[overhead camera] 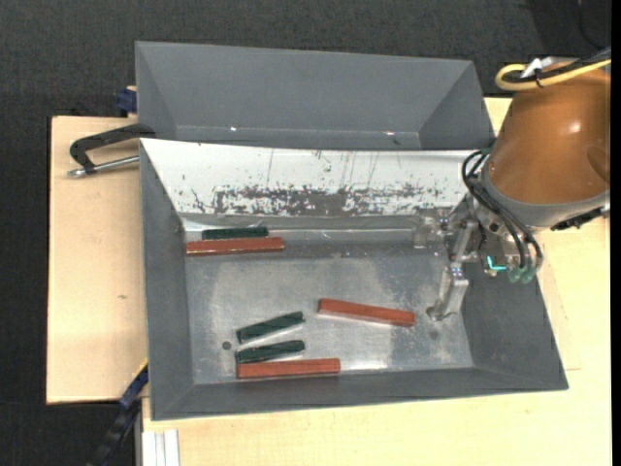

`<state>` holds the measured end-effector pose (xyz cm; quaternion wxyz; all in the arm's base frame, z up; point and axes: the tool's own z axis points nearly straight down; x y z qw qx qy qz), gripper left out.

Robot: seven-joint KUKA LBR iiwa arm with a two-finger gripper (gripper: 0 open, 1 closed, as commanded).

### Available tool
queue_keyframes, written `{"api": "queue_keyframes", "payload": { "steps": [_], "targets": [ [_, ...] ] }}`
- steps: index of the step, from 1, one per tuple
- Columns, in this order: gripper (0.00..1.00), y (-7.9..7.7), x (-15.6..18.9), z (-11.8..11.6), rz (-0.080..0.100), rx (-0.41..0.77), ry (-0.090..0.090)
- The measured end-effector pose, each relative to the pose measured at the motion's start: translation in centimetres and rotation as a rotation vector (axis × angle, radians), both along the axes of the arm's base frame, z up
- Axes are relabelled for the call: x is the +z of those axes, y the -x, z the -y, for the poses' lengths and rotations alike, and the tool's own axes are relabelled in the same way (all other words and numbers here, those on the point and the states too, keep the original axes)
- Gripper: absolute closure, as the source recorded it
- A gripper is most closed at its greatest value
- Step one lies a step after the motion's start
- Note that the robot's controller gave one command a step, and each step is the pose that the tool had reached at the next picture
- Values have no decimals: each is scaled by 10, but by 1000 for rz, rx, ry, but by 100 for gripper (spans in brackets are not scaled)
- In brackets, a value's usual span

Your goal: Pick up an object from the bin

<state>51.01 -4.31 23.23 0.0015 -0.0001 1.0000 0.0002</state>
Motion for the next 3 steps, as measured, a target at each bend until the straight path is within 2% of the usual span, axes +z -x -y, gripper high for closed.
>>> {"api": "queue_keyframes", "payload": {
  "steps": [1,2,3],
  "targets": [
    [0,-12,-51,-16,6,-10,0],
    [100,2,-153,-17,-2,-56,-1],
    [100,2,-153,-17,-2,-56,-1]
  ]
}}
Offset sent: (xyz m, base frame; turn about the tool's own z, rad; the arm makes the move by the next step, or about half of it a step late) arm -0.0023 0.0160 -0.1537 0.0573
